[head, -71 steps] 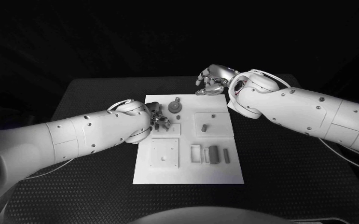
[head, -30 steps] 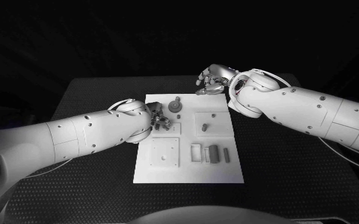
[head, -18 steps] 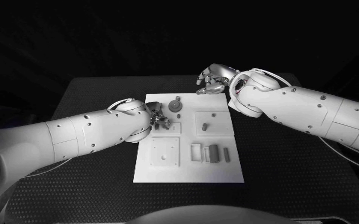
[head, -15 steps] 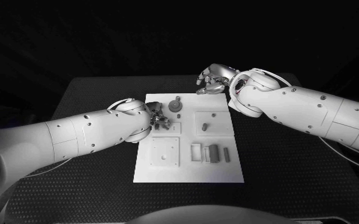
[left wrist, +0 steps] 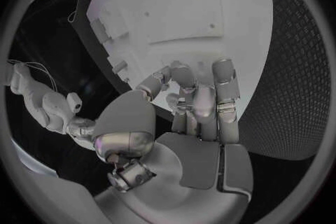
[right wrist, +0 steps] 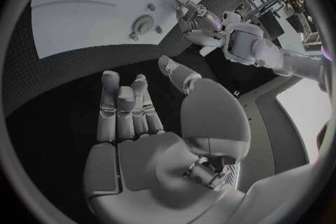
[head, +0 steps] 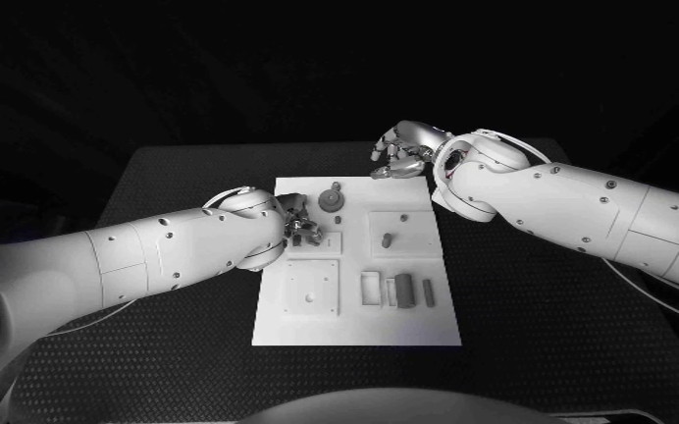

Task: Assemble the parts on the task board

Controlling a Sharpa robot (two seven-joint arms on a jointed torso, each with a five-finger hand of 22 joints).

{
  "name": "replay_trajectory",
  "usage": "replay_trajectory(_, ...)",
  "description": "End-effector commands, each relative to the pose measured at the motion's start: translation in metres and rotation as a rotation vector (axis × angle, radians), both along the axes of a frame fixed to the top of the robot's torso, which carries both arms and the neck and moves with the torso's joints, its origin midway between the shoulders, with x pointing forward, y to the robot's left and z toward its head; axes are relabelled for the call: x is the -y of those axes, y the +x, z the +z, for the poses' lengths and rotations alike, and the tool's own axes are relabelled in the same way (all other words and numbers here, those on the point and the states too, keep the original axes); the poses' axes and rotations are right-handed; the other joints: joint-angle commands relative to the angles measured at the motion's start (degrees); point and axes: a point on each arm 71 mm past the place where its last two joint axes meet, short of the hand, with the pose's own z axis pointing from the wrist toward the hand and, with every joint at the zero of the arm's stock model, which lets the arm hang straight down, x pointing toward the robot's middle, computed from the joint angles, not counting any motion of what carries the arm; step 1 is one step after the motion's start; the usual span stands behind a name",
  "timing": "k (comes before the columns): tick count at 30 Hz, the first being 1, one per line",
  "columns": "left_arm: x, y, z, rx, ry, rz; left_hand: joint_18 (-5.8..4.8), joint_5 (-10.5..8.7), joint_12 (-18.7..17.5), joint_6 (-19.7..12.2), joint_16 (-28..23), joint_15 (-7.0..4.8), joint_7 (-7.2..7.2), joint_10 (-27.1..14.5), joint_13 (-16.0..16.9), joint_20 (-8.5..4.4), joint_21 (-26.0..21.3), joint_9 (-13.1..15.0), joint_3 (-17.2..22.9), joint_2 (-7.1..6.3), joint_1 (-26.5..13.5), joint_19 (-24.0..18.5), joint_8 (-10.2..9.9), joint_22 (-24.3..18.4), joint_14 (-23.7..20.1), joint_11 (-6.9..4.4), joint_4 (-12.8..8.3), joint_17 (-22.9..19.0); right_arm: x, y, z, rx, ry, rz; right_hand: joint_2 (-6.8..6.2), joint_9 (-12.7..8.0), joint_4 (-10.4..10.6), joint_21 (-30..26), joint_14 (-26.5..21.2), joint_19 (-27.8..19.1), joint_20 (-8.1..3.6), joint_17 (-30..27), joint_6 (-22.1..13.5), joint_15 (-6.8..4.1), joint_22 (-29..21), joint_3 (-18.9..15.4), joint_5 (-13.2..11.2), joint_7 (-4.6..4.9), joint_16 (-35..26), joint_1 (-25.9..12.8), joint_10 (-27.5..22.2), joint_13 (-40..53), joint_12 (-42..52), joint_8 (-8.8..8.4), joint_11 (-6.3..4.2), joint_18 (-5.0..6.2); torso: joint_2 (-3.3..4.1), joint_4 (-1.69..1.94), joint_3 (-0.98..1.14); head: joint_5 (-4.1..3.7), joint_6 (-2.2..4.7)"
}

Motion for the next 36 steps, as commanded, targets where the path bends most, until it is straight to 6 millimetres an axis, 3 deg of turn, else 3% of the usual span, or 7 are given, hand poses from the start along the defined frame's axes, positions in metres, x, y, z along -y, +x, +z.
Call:
replay_trajectory(1,-0.0015,-0.0023,-0.0048,-0.028,0.020,-0.006,0.32,0.13,0.4,3.3,0.2,-2.89,-1.50,0.4,-0.1,-2.31,-0.2,2.1,1.5,0.91,0.5,2.3,8.4,0.8,1.9,-0.81,-1.3,0.0,-0.0013,-0.0004,-0.0003,-0.006,-0.004,0.012,0.53,-0.1,0.2,-0.3,-0.5,-0.4,-0.10,0.1,0.0,-0.04,1.0,-0.1,-0.2,0.37,0.2,0.2,-0.4,-0.1,0.2,0.33,-0.12,0.74,0.01,-0.01,0.00,-0.03,0.03)
replay_trajectory(17,-0.0002,-0.0022,-0.0055,-0.039,0.015,-0.001,0.31,-0.28,0.5,3.2,0.2,-2.87,-1.45,0.3,-0.2,-2.30,-0.3,2.1,1.5,0.60,0.3,2.3,8.4,0.8,1.8,-0.77,-1.2,-0.3,-0.0012,-0.0006,-0.0001,-0.006,-0.004,0.013,0.52,-0.1,0.2,-0.3,-0.5,-0.4,-0.10,0.1,-0.1,-0.04,1.0,-0.1,-0.2,0.37,0.2,0.1,-0.4,-0.1,0.2,0.33,-0.11,0.74,0.02,-0.01,0.00,0.01,0.06)
replay_trajectory(36,0.0002,-0.0020,-0.0060,-0.049,0.003,0.005,0.36,-1.55,1.3,2.7,0.5,-2.81,-1.37,-0.2,-1.2,-2.39,-0.9,1.6,-0.5,-3.27,-2.6,2.4,8.8,0.9,1.5,-0.68,1.9,-1.5,-0.0001,-0.0007,-0.0001,-0.005,-0.004,0.011,0.47,-0.1,0.3,-0.4,-0.6,-0.5,-0.08,0.0,-0.1,-0.02,1.0,-0.1,-0.2,0.39,0.2,0.0,-0.4,-0.1,0.2,0.33,-0.09,0.74,0.01,0.01,0.00,-0.09,-0.23)
